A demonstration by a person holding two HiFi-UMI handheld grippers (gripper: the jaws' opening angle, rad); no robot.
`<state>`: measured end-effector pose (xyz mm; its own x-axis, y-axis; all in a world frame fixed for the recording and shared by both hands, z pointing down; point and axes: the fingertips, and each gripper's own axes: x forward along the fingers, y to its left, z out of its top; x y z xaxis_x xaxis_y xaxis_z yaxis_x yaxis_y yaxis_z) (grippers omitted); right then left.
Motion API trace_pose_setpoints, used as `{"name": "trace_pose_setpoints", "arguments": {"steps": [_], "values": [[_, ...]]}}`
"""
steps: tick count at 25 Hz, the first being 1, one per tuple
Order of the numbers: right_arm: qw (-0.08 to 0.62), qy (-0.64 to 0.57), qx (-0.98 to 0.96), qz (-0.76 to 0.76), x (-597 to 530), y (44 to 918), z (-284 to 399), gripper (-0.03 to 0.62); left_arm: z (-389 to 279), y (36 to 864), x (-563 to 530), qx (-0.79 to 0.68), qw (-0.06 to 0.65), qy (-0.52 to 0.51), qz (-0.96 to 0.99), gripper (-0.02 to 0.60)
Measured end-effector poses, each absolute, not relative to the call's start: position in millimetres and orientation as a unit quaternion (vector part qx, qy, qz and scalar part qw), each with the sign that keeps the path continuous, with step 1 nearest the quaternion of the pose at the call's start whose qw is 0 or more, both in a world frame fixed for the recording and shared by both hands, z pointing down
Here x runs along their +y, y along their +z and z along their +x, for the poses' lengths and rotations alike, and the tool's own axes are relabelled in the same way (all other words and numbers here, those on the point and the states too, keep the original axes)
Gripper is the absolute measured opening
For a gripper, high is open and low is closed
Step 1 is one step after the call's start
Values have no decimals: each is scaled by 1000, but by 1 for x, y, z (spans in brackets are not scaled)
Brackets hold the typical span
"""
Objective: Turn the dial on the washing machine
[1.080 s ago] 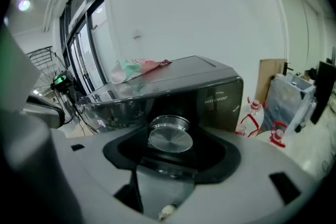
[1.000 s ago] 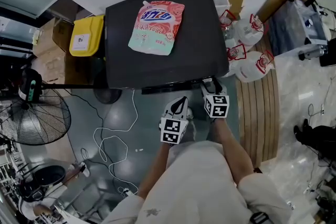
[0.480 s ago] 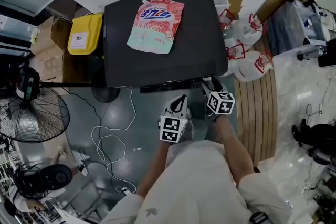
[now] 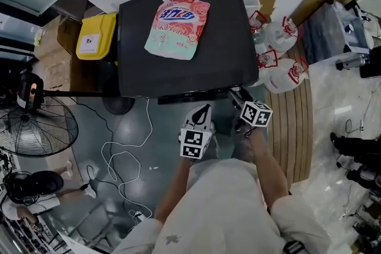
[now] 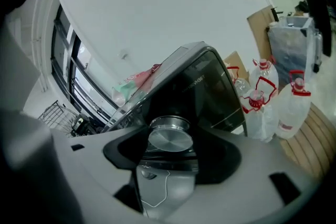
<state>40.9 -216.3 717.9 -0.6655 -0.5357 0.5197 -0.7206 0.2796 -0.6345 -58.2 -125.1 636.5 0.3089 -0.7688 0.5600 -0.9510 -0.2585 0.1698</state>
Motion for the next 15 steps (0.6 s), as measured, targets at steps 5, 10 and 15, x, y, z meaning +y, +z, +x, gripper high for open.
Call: {"name": "trace_pose_setpoints", "arguments": {"steps": [5, 10, 15], "values": [[76, 480, -786, 382, -217, 720, 42, 276, -59, 636, -123, -557, 249, 188, 769, 12], [56, 500, -777, 378, -217, 724, 44, 276, -59, 635, -122, -557, 246, 187, 771, 12], [30, 527, -770, 360, -216, 716, 36, 276, -61, 634, -121, -557, 243, 186, 772, 12]]}}
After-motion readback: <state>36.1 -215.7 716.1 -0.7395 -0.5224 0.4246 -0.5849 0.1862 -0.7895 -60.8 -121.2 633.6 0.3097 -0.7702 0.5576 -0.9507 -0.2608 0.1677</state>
